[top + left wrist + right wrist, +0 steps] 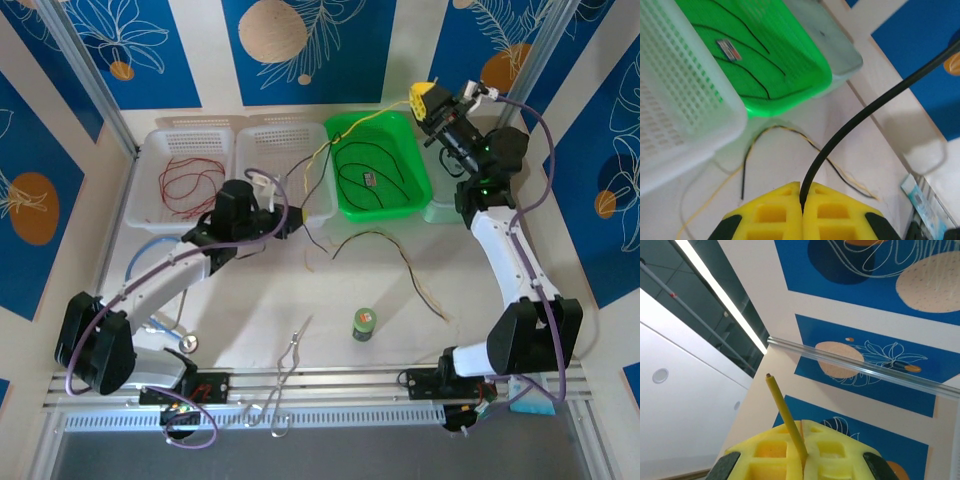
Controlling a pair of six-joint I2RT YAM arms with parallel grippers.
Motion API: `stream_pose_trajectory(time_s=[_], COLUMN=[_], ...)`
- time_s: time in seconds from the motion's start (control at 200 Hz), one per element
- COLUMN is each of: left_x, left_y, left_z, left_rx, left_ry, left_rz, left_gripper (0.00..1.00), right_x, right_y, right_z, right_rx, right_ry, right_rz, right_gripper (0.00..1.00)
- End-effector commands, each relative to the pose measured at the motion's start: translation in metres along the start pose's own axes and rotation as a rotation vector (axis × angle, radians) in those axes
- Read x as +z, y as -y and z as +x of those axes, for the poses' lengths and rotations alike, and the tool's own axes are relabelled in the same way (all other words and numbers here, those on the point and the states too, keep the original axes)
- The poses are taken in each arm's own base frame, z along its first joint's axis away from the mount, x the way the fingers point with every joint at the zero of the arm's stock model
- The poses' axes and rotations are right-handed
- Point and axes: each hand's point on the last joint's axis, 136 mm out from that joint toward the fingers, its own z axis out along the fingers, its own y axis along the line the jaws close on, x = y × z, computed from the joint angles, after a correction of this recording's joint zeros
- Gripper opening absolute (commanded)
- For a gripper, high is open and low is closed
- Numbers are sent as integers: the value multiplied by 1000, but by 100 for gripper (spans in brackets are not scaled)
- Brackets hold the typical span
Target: Untangle the cables
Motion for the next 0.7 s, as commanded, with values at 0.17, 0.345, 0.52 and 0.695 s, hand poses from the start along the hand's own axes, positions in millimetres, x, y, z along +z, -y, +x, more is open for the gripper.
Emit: stream_pose_trajectory(time_s=[0.17,0.345,0.52,0.695], left_x=[-42,-53,-79,-90], left_y=[-1,-7,0,15], left_z=[-81,-120,-154,-138], left_rx=[122,189,236,209], left_ry=[154,162,211,144], left_rz=[7,-30,-58,7], left_gripper=[0,0,0,0], right_x=[-14,-9,-16,-26], right_y=[-6,4,32,61], right_z=[12,21,22,1], right_rx=[-11,-26,-65,-57], right_ry=[-64,-116,-130,-28], right_rz=[23,73,186,217], right_gripper=[0,0,0,0])
